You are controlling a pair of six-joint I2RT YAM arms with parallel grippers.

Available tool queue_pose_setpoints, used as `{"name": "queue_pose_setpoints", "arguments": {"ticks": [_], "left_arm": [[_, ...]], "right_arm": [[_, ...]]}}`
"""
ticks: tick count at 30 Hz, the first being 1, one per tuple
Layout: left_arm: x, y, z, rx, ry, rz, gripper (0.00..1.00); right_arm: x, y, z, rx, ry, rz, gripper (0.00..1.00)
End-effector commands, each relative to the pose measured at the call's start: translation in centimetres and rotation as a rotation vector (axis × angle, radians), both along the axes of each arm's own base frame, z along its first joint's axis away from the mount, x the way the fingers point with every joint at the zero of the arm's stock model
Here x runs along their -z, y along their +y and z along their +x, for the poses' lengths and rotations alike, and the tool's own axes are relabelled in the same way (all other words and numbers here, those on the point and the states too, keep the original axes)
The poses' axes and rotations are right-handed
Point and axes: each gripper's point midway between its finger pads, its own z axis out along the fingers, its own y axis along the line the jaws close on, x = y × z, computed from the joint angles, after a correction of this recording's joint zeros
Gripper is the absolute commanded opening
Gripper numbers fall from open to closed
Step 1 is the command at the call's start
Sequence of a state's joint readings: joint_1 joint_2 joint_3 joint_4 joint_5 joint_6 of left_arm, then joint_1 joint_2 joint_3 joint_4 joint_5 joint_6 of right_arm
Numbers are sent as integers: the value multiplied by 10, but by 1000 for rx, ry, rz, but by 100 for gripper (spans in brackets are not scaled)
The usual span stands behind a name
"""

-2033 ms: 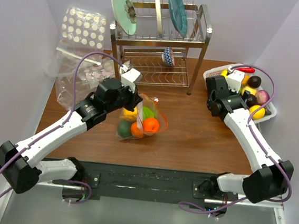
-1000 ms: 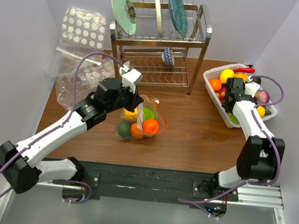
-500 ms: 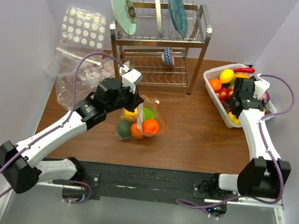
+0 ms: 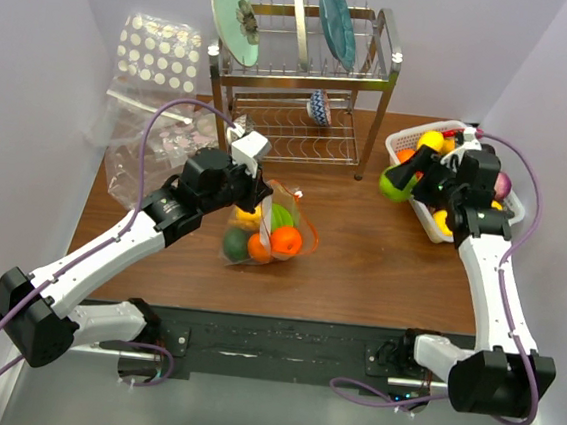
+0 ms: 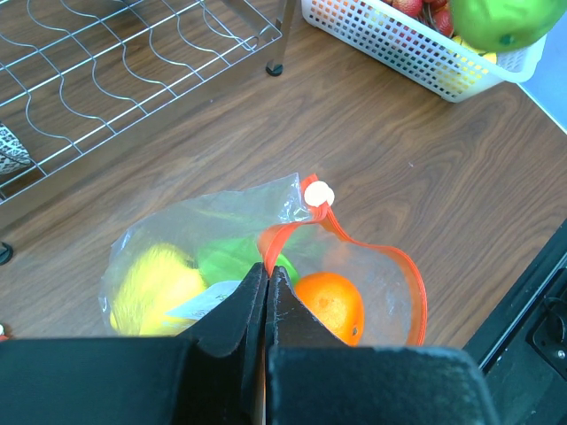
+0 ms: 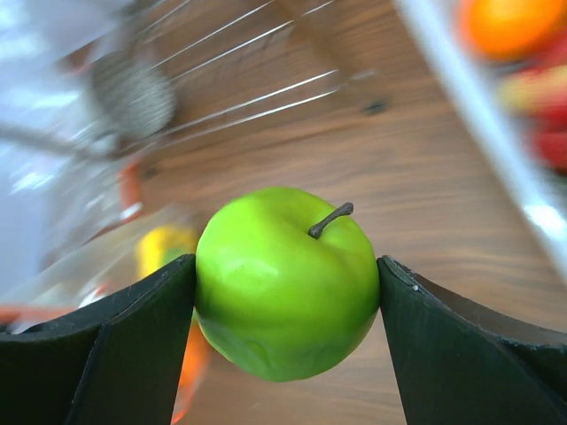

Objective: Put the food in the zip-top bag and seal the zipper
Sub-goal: Pick up the fake fruit from the bin, then place the fake fruit in the zipper food storage bag.

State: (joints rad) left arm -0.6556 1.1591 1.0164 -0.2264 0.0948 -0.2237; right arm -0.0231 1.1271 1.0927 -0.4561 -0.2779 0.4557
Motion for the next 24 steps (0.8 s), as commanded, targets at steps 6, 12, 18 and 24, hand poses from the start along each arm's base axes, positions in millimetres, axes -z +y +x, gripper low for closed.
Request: {"name": "queue_pose_setpoints", "arguments": {"ticks": [6, 12, 18, 24], "left_arm": [[-15, 0, 4, -2, -47, -32, 0], [-15, 0, 4, -6, -48, -30, 0], [-15, 0, 5, -7, -47, -27, 0], [-15, 0, 5, -9, -47, -27, 0]], "right_arm": [[-35, 143, -56, -597, -65, 284, 60], [-43, 193, -89, -779, -119, 260, 60], [-21, 222, -101, -841, -87, 239, 59], [4, 249, -104, -860, -46, 198, 59]]}}
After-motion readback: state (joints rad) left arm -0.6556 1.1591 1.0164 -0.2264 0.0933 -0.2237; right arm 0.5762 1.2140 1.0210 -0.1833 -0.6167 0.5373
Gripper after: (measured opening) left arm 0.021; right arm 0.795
